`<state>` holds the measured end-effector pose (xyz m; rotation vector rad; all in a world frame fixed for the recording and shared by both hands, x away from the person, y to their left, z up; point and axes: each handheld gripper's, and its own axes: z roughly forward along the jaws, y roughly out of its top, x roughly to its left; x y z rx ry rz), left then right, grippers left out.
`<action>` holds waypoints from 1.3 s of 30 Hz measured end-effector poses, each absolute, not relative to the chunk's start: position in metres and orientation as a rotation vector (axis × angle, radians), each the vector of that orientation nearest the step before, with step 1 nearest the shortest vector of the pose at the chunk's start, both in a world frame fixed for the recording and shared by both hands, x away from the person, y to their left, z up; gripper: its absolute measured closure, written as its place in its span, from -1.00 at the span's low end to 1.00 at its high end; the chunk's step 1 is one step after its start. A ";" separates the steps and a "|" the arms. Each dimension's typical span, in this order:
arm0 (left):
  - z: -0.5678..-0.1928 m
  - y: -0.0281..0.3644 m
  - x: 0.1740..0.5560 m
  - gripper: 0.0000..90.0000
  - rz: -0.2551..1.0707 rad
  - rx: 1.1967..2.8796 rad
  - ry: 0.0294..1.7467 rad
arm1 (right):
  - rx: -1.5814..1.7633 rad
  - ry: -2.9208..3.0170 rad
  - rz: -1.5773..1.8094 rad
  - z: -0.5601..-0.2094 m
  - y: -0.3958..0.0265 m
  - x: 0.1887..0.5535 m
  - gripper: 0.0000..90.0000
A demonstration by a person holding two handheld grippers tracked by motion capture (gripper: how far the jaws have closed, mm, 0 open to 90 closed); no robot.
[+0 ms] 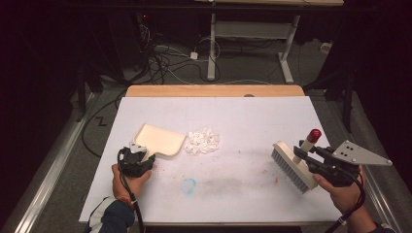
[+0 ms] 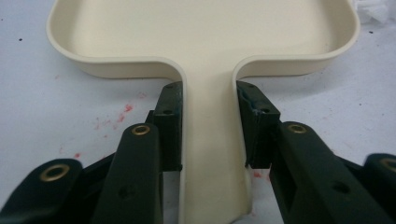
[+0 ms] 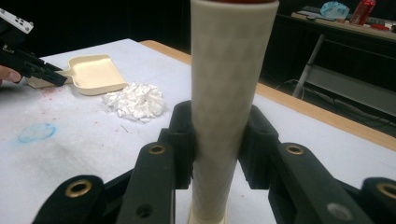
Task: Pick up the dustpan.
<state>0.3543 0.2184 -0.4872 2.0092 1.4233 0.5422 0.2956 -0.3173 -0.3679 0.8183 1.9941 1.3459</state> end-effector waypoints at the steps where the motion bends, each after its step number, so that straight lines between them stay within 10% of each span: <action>1: -0.486 0.219 0.355 0.41 0.545 2.023 1.412 | 0.815 1.998 1.343 -0.368 -0.317 0.296 0.55; 18: -0.450 0.234 0.336 0.42 0.618 2.166 1.232 | 0.874 2.027 1.293 -0.376 -0.312 0.315 0.55; 39: -0.436 0.230 0.301 0.42 0.387 2.403 0.963 | 0.906 2.002 1.294 -0.376 -0.314 0.328 0.55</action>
